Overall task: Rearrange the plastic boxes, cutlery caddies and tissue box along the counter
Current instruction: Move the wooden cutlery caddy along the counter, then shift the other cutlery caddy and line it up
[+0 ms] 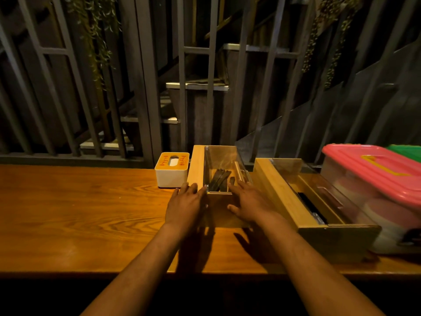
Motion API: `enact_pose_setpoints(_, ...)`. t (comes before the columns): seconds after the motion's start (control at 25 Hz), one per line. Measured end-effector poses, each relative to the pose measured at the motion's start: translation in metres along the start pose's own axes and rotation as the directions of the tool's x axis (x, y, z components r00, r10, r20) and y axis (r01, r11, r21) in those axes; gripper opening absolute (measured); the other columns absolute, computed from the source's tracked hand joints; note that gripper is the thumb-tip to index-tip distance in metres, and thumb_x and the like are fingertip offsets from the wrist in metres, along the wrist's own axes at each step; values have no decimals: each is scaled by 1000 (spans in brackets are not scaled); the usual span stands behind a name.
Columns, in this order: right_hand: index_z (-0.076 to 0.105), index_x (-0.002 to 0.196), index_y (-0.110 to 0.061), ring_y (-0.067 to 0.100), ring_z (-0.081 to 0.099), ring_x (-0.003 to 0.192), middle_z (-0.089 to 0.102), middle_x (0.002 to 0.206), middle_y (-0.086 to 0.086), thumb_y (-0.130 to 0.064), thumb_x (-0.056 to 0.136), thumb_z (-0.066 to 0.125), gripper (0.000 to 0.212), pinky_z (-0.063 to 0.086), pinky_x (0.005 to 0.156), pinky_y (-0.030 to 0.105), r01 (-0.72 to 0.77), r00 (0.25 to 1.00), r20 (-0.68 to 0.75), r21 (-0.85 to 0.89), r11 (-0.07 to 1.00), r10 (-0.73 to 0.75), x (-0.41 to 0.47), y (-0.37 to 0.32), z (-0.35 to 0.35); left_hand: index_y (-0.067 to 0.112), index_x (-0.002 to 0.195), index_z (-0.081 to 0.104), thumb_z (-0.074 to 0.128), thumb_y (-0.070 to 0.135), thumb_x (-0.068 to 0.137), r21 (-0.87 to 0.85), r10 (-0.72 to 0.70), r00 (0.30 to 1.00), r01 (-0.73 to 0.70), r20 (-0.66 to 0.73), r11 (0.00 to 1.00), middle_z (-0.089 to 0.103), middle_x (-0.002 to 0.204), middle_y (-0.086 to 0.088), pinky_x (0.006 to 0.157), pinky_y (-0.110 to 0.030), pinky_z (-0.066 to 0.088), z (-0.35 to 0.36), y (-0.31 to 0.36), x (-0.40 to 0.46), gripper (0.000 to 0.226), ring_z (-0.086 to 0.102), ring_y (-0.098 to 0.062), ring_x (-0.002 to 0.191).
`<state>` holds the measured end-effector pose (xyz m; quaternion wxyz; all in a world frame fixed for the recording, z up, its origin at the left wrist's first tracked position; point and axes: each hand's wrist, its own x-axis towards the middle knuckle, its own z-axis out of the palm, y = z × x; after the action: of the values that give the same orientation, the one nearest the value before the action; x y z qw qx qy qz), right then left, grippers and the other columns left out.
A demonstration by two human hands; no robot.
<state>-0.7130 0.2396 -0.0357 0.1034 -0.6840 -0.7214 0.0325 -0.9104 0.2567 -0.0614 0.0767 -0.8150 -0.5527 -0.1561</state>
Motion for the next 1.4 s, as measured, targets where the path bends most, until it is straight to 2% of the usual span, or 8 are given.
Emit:
enact_pose_setpoints(0.2, 48, 135, -37, 18, 44, 130, 45, 146, -6, -45, 85, 63, 53, 42, 103, 41, 18, 978, -210, 133, 991, 11, -55, 56, -44, 33, 138, 45, 49, 47, 93, -169, -3, 997, -10, -78, 986, 49, 143, 2, 109, -38, 33, -23, 49, -29, 47, 36, -21, 136)
enact_pose_setpoints(0.36, 56, 130, -35, 17, 55, 116, 57, 132, -9, -39, 82, 66, 49, 42, 87, 28, -37, 981, -174, 245, 969, 81, -88, 131, -65, 35, 135, 48, 49, 48, 91, -303, 103, 984, -145, -148, 942, 52, 138, 6, 106, -33, 33, -31, 123, -35, 46, 40, -16, 131)
enact_pose_setpoints(0.44, 59, 127, -33, 16, 53, 120, 60, 128, -10, -52, 77, 61, 54, 42, 92, 29, -37, 986, -152, 206, 978, 69, -104, 163, -61, 33, 133, 51, 48, 48, 91, -312, 137, 973, -190, -184, 931, 54, 134, 4, 102, -32, 35, -27, 168, -34, 45, 43, -17, 128)
enact_pose_setpoints(0.6, 53, 131, -39, 16, 39, 136, 47, 145, -8, -81, 60, 50, 83, 35, 110, 47, -42, 981, -177, 181, 983, 75, -135, 231, -52, 36, 140, 42, 45, 50, 93, -322, 133, 982, -169, -130, 932, 45, 145, 1, 106, -31, 31, -10, 245, -35, 49, 35, -18, 135)
enact_pose_setpoints(0.72, 32, 143, -45, 19, 20, 144, 23, 158, -9, -72, 64, 66, 90, 25, 116, 48, 12, 987, -160, 152, 988, 12, -144, 261, -45, 44, 143, 31, 43, 53, 93, -301, 74, 993, -100, -95, 949, 31, 154, 8, 107, -29, 27, 8, 264, -40, 52, 23, -14, 141)
enact_pose_setpoints(0.84, 21, 146, -47, 24, 9, 147, 14, 161, -8, -63, 72, 68, 89, 17, 116, 47, 61, 978, -204, 134, 989, -32, -140, 270, -31, 47, 143, 27, 43, 52, 94, -285, -19, 996, -8, -93, 958, 27, 156, 14, 103, -29, 36, 17, 270, -45, 52, 29, -11, 140)
enact_pose_setpoints(1.08, 25, 146, -44, 24, 3, 148, 14, 161, -8, -51, 78, 70, 82, 16, 117, 45, 115, 971, -234, 243, 963, -57, -119, 260, -26, 42, 139, 44, 48, 39, 96, -266, -150, 983, 118, -103, 957, 39, 151, 12, 89, -32, 46, 22, 262, -25, 43, 37, -14, 137)
enact_pose_setpoints(1.4, 31, 146, -36, 28, 2, 148, 15, 161, -1, -42, 76, 75, 82, 7, 118, 46, 90, 973, -231, 275, 957, -26, -76, 253, -14, 37, 140, 45, 48, 35, 97, -281, -147, 984, 115, -97, 953, 41, 151, 7, 100, -37, 44, 36, 241, 7, 43, 40, -19, 136)
